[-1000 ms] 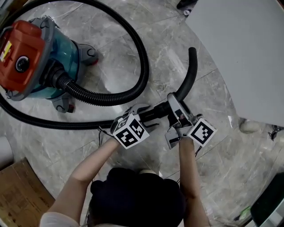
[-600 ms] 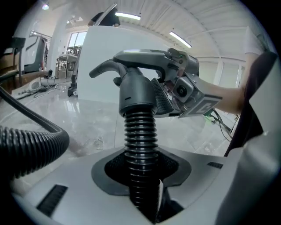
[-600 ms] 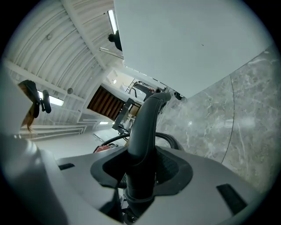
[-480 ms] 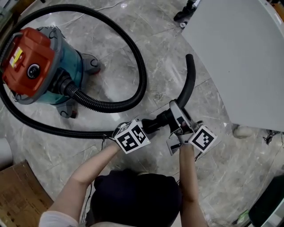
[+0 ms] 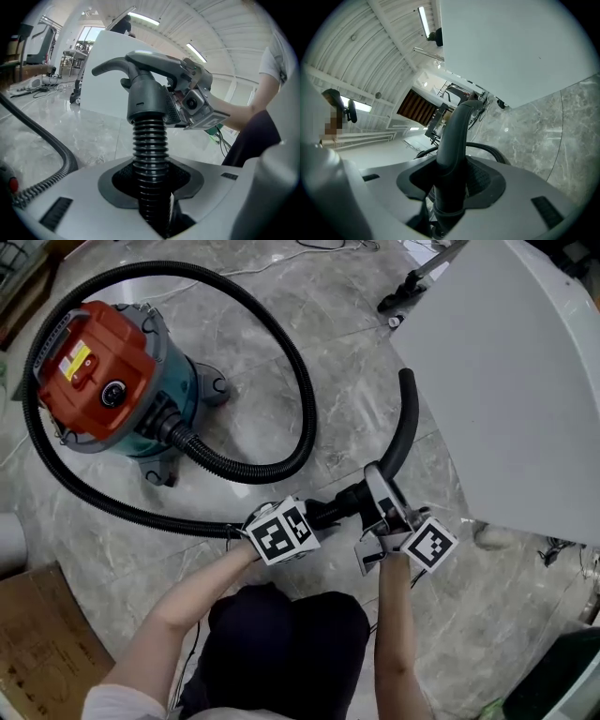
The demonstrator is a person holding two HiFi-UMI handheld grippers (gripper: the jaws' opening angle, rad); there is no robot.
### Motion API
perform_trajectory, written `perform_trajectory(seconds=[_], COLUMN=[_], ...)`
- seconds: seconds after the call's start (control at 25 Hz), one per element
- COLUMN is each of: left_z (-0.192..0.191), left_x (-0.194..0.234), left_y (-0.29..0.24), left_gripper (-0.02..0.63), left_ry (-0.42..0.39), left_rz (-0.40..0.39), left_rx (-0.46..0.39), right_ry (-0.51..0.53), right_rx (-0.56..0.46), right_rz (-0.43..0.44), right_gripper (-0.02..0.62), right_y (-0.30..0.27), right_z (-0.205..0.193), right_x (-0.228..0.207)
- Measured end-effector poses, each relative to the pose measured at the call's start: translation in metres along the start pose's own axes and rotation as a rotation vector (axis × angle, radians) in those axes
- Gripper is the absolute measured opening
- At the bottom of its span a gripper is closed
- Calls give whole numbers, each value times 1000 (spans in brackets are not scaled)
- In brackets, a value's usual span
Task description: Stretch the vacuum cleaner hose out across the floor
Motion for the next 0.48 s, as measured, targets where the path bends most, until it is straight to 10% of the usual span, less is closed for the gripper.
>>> perform_trajectory(seconds=[0.48], left_z=[65], left_x=[-55], left_y=[86], left_gripper=[152], left_ry=[102], left_rz=[-10], left_rx=[-83], right_ry=[-8], right_rx=[74], right_rz=[32], right_gripper=[178], right_y=[-3], right_z=[34], right_x=[113])
Point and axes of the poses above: the fingertips, and each gripper's own axes: y backward along the fingers, x to its left, z out of its top, the point moved 2 cm from there along y, backward along the fingers, and after that the axes turned 5 degrees about -z, right-handed, at the moved point
